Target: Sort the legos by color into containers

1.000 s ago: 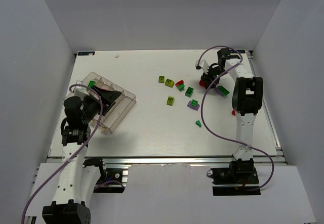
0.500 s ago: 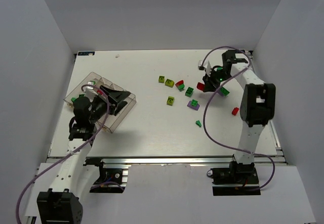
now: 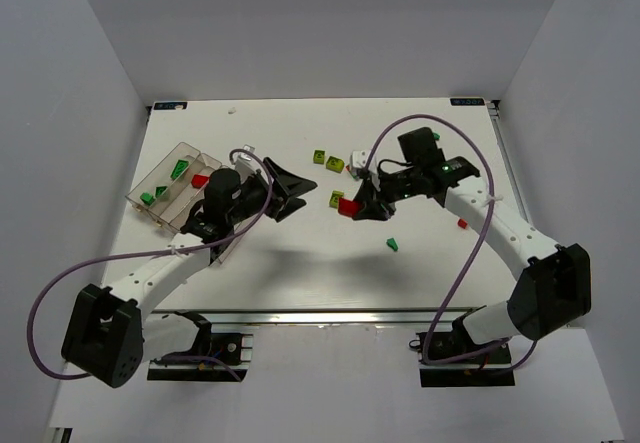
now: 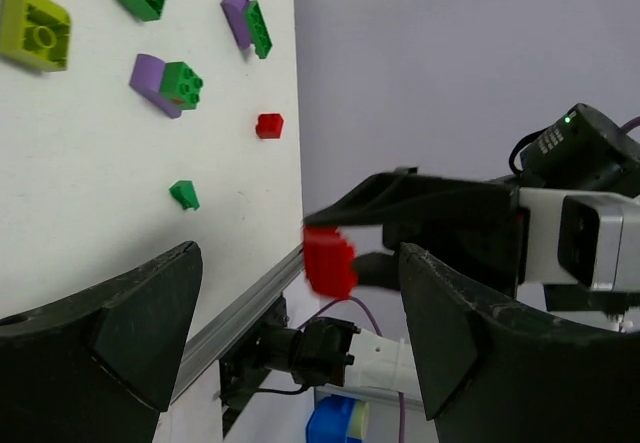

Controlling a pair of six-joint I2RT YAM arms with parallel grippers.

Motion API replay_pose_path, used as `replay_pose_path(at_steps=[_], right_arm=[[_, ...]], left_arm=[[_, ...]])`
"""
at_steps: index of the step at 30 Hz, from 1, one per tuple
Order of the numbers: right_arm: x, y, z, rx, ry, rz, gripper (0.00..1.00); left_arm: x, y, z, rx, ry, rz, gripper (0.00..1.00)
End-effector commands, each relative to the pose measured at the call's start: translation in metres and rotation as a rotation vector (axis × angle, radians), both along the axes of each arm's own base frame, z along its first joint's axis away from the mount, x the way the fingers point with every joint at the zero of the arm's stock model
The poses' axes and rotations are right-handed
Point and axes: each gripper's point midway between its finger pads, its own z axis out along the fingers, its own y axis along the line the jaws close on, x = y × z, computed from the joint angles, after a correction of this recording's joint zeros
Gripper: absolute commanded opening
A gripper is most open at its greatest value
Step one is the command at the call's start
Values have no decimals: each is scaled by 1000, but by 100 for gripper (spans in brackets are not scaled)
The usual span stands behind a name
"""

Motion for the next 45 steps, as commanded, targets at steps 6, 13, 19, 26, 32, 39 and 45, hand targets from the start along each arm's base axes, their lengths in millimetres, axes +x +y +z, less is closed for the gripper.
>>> replay_pose_path(at_steps=[6,13,19,26,32,39,45], right_arm=[[-14,38,17,38,-2,10,0],[-6,56,14,18,-1,4,0],[3,62,13,6,-14,-29,0],[2,62,16,10,-23,-32,0],[-2,56,14,0,-41,-36,58],[11,35,-6,-45,-44,-165,90],[6,11,-11,-31,-3,-185,82]], left_arm=[[-1,-27,17,-18,-65,-42,86],[-12,-44,5,-3,-39,-90,76],[-14,-50,1,17,-30,-108,69],[-15,-53,-17,66,10,-119,40],[-8,-53,-14,105,-17,-108,12],[19,10,-37,453,62,73,0],[48,136,-51,798,172,347,0]])
